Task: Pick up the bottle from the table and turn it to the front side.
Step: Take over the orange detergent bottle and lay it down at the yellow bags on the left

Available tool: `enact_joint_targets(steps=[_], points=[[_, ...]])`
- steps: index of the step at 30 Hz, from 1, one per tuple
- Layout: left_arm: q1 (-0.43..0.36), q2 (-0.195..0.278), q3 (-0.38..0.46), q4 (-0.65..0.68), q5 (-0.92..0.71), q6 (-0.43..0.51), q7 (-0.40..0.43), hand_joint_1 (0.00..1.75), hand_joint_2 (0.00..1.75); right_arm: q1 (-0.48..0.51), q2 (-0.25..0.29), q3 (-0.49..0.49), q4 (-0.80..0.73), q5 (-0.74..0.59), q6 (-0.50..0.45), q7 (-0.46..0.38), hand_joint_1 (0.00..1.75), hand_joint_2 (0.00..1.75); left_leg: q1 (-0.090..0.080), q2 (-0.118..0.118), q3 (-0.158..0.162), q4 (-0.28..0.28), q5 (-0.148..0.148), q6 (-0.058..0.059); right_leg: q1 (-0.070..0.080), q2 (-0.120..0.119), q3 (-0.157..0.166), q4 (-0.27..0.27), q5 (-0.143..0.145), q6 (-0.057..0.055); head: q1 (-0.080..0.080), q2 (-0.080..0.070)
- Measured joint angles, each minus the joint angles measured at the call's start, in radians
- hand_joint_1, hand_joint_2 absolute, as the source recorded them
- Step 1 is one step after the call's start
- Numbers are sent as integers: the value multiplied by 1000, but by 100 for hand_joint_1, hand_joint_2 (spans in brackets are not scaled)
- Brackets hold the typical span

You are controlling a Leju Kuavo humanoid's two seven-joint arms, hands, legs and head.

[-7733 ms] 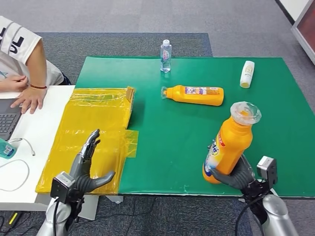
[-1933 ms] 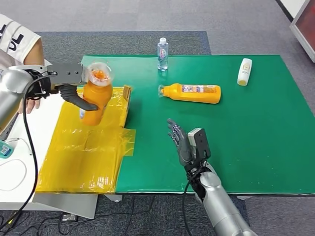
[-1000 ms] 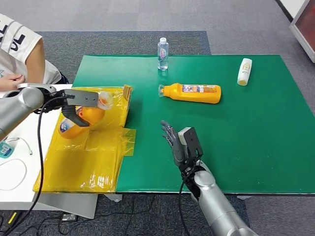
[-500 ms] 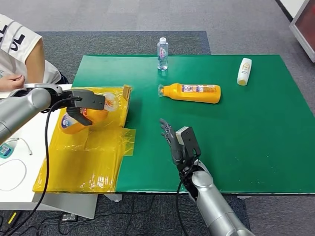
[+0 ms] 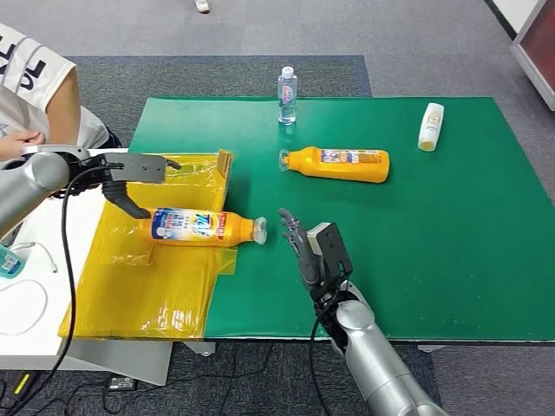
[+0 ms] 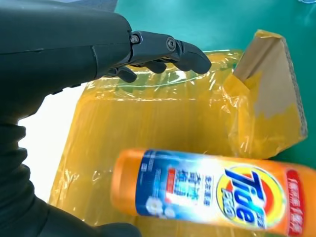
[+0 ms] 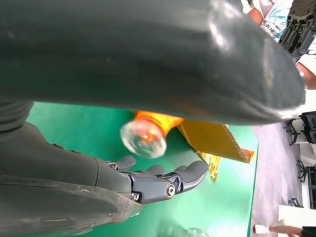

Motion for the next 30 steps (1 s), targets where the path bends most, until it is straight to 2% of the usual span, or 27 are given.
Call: enact_joint_targets(steps=[7, 11, 13, 15, 18, 20, 23, 26, 30], points=[[18, 31, 23, -29, 12, 13, -15, 0, 175, 2, 0, 1, -8, 1, -3, 1, 0, 0, 0, 0, 0, 0, 0, 0, 0, 0, 0, 0, 0, 0, 0, 0], [39, 47, 52, -51, 12, 56, -40, 0, 175, 3, 0, 1, -14, 3, -10, 0, 0, 0, 0, 0, 0, 0, 0, 0, 0, 0, 0, 0, 0, 0, 0, 0], [69, 51, 81, -64, 4, 114, -68, 0, 175, 7, -1, 0, -25, 5, -21, -11, 0, 0, 0, 0, 0, 0, 0, 0, 0, 0, 0, 0, 0, 0, 0, 0], [126, 49, 134, -89, -31, 231, -114, 0, 175, 21, -4, -5, -58, 9, -41, -37, 0, 0, 0, 0, 0, 0, 0, 0, 0, 0, 0, 0, 0, 0, 0, 0], [296, 22, 291, -189, -175, 452, -176, 0, 175, 78, -19, -38, -185, 24, -78, -111, 0, 0, -2, 0, 1, 0, -1, 1, -2, 0, 0, -1, -1, 1, 0, 0], [452, -19, 437, -306, -283, 528, -187, 0, 175, 137, -33, -87, -321, 39, -96, -169, 0, 0, -3, 0, 1, 0, -2, 3, -4, 0, 0, -1, -2, 3, 0, 0], [675, -97, 640, -489, -337, 538, -198, 0, 175, 229, -52, -171, -524, 44, -82, -232, 0, 0, -5, 1, 2, 0, -8, 5, -6, 1, 2, -3, -4, 5, 1, 0], [884, -179, 828, -668, -304, 514, -238, 0, 175, 327, -66, -250, -701, 37, -34, -277, 0, 0, -7, 7, 8, 0, -15, 6, -8, 6, 6, -4, -8, 6, 0, 0], [1090, -284, 1026, -848, -285, 476, -312, 0, 175, 411, -72, -324, -847, 39, 47, -281, 0, 175, -6, 7, 14, 0, -20, 7, -8, 6, 13, -4, -14, 7, 0, 0]])
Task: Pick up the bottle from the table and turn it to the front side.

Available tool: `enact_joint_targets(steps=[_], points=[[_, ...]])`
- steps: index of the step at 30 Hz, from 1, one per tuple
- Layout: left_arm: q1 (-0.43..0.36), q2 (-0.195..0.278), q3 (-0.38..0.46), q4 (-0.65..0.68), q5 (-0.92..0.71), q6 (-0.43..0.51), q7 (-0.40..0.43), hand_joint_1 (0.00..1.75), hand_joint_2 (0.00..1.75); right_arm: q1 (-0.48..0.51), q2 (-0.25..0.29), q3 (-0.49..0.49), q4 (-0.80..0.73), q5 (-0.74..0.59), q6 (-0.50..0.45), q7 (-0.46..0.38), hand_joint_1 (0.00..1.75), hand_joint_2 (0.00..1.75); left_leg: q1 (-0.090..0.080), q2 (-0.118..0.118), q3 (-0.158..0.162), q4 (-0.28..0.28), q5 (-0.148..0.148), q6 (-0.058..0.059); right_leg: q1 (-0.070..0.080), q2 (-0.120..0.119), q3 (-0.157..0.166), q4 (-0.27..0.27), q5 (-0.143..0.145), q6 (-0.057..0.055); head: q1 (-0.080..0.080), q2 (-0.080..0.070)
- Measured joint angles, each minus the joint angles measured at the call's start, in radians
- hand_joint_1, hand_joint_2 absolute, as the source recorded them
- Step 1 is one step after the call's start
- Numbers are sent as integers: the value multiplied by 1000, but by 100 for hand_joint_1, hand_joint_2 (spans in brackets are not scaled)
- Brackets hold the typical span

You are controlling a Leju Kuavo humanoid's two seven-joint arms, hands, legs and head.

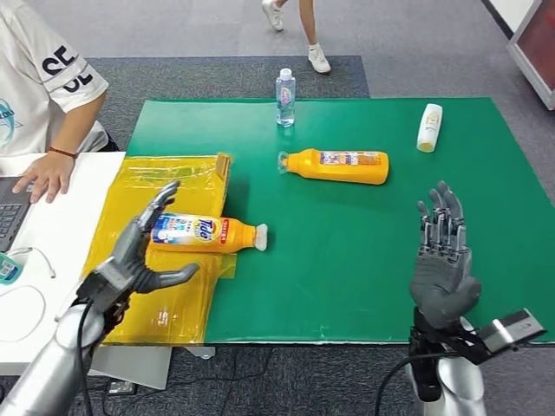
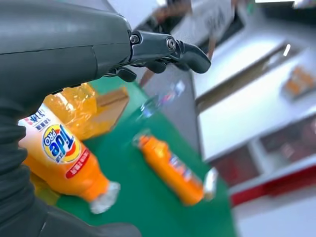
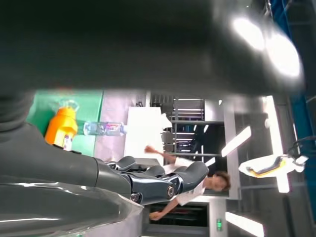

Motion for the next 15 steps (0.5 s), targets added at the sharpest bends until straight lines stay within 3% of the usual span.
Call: enact_joint_targets(steps=[6, 12, 15], points=[[158, -157, 193, -170, -89, 68, -60, 0, 175, 51, 0, -55, -76, 25, 41, 11, 0, 175, 1, -1, 1, 0, 0, 0, 1, -1, 2, 0, -1, 0, 0, 0], [223, -322, 314, -289, -204, 261, -140, 0, 175, 71, 2, -79, -116, 68, 46, 40, 0, 175, 1, -2, 1, 0, 0, 1, 1, -3, 3, 0, 0, 1, 0, 0], [245, -368, 344, -328, -242, 302, -168, 0, 175, 74, 4, -82, -128, 102, 25, 55, 0, 175, 1, -3, 1, 0, 0, 2, 1, -4, 4, 0, -1, 1, 0, 0]])
